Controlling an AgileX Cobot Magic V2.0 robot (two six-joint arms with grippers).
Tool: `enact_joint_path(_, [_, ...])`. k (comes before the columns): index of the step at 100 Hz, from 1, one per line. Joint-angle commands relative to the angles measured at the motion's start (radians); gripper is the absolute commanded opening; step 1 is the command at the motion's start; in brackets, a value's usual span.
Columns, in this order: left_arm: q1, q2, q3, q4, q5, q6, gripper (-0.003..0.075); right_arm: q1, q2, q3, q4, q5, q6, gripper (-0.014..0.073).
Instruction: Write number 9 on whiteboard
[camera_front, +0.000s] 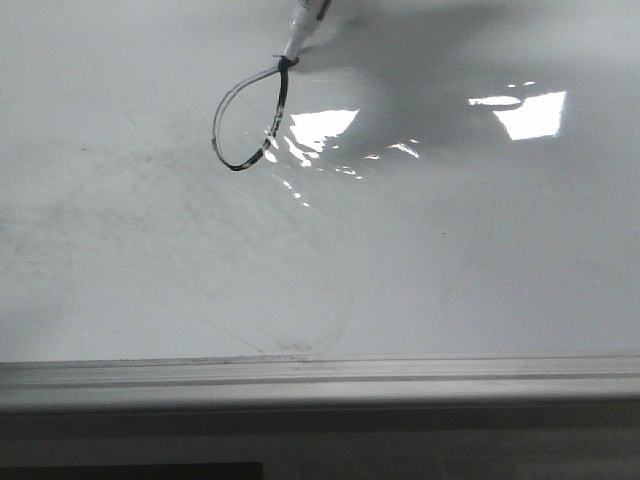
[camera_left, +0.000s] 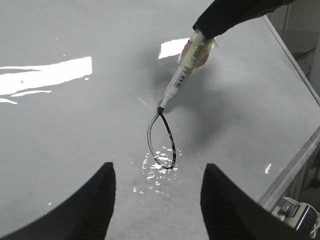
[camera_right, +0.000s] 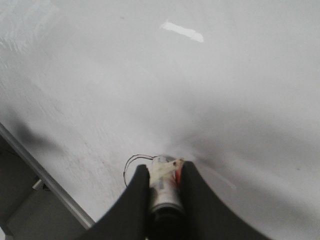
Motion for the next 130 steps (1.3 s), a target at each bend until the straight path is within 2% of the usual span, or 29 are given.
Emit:
enact_joint_path(1, [0.001,0.001,-0.027,-0.008,-0.075,-0.008,0.0358,-0.014,-0.007,-0.017,-0.058,-0.037,0.002,-0.0059])
enact_joint_path(9, [0.001,0.001,-0.027,-0.008,-0.075,-0.008,0.0358,0.006,-0.007,0.048,-0.049,0.013,0.006,-0.0059])
enact_joint_path(23, [0.001,0.001,-0.027,0.027,-0.075,-0.008,0.0358,0.053,-0.009,0.147,-0.027,-0.001,0.006,-0.0059])
enact_joint_path(41, [-0.006,0.028,-0.027,0.047,-0.075,-0.012,0.0358,0.094,-0.036,0.111,0.005,-0.01,0.006,-0.0059])
enact_joint_path(56, [-0.065,0.119,-0.04,0.133,-0.081,-0.012,0.0358,0.171,-0.044,0.091,0.013,-0.025,0.008,-0.0059])
enact_joint_path(73, [-0.135,0.263,-0.078,0.139,-0.171,-0.012,0.0358,0.253,-0.041,0.091,0.02,-0.076,0.04,-0.0059])
enact_joint_path(84, [-0.138,0.354,-0.094,0.143,-0.263,-0.012,0.0358,0.274,-0.032,0.093,0.02,-0.078,0.065,-0.0059])
enact_joint_path(111, [-0.138,0.468,-0.096,0.149,-0.351,-0.012,0.0356,0.286,-0.028,0.093,0.027,-0.072,0.1,-0.0059])
enact_joint_path(120, [-0.138,0.473,-0.096,0.149,-0.353,-0.012,0.0304,0.286,-0.028,0.093,0.029,-0.068,0.1,-0.0059])
enact_joint_path(130, [-0.138,0.473,-0.096,0.149,-0.353,-0.012,0.0139,0.286,-0.028,0.093,0.029,-0.062,0.1,-0.0059])
